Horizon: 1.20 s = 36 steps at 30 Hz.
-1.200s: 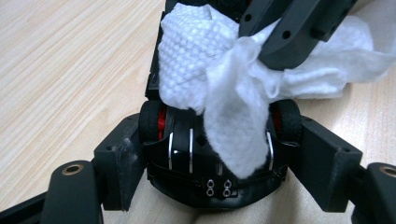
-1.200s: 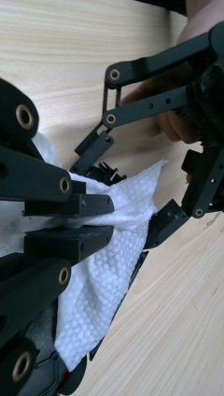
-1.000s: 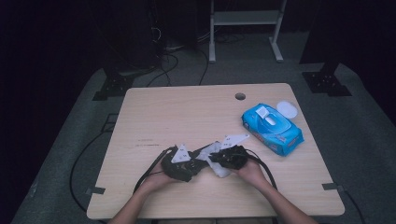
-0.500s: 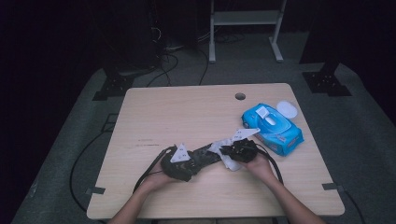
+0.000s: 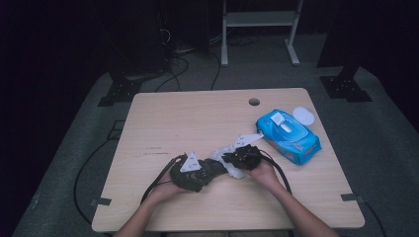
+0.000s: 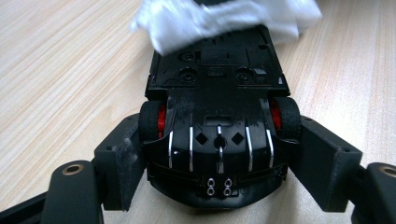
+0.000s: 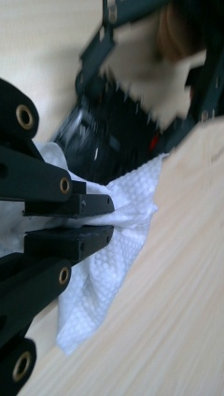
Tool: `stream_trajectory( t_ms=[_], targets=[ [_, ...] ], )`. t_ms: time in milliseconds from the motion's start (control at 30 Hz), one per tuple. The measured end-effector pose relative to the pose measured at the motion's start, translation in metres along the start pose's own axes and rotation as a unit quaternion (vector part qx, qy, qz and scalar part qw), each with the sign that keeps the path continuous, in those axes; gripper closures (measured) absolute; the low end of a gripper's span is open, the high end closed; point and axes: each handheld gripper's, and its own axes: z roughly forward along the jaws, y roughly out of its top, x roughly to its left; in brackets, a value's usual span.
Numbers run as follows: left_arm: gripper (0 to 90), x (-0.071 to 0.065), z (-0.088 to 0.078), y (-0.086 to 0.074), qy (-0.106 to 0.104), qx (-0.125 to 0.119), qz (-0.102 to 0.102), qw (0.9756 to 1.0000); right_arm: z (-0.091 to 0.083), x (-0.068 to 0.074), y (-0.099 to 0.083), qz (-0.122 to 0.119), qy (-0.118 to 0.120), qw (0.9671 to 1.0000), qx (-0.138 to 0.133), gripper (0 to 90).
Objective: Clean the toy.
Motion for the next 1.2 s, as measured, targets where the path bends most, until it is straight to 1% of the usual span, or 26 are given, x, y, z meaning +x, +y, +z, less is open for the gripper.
stream_trajectory(
  t_ms=[100,167,233,300,367,433,500,600,667,767,833,900,967,1067,1100,1200],
  targets=[
    [24.6,0.000,-0.001,0.001,0.001,-0.005,-0.001,1.0000,0.000,-0.011,-0.001,0.014,-0.009,0.9999,0.001,83.0],
    [24.6,0.000,0.000,0.000,0.000,-0.002,0.000,1.0000,0.003,-0.013,0.003,0.012,-0.015,0.9998,0.001,83.0],
    [24.6,0.001,0.000,0.000,0.000,0.002,-0.001,1.0000,0.006,-0.014,0.007,0.018,-0.016,0.9997,-0.003,83.0],
    [24.5,0.001,-0.001,-0.001,0.003,0.000,-0.003,1.0000,0.009,-0.016,0.010,0.018,-0.015,0.9997,-0.004,83.0],
    [24.5,0.002,-0.001,-0.001,0.001,-0.003,-0.005,1.0000,0.009,-0.019,0.009,0.021,-0.019,0.9996,-0.003,83.0],
    [24.5,0.002,-0.002,-0.001,0.003,-0.002,0.000,1.0000,0.005,-0.023,0.005,0.025,-0.024,0.9994,0.000,83.0],
    [24.5,0.002,-0.001,-0.001,0.002,-0.002,-0.002,1.0000,0.000,-0.027,0.000,0.034,-0.027,0.9991,0.000,83.0],
    [24.5,0.002,-0.001,-0.001,0.002,0.000,-0.004,1.0000,-0.009,-0.027,-0.008,0.038,-0.025,0.9990,0.001,83.0],
    [24.5,0.002,-0.002,-0.001,0.002,-0.002,-0.004,1.0000,-0.013,-0.025,-0.012,0.037,-0.018,0.9992,0.001,83.0],
    [24.5,0.002,-0.002,-0.001,0.002,-0.003,-0.003,1.0000,-0.018,-0.019,-0.018,0.029,-0.012,0.9995,0.009,83.0],
    [24.6,0.002,-0.002,-0.001,0.002,-0.002,-0.003,1.0000,-0.020,-0.014,-0.020,0.029,-0.003,0.9995,0.010,83.0],
    [24.5,0.002,-0.001,-0.001,0.003,-0.001,-0.002,1.0000,-0.020,-0.008,-0.019,0.020,0.004,0.9997,0.011,83.0],
    [24.6,0.002,-0.002,0.000,0.002,-0.002,-0.003,1.0000,-0.018,-0.001,-0.015,0.016,0.019,0.9996,0.009,83.0],
    [24.6,0.002,-0.002,0.000,0.004,-0.006,-0.004,1.0000,-0.009,0.013,-0.009,-0.002,0.036,0.9993,0.013,83.0],
    [24.6,0.002,-0.002,0.000,0.003,-0.005,-0.004,1.0000,-0.005,0.017,-0.007,-0.006,0.042,0.9991,0.009,83.0],
    [24.6,0.002,-0.001,0.000,0.003,-0.002,-0.002,1.0000,0.004,0.029,0.000,-0.009,0.064,0.9979,0.002,83.0]
  ],
)
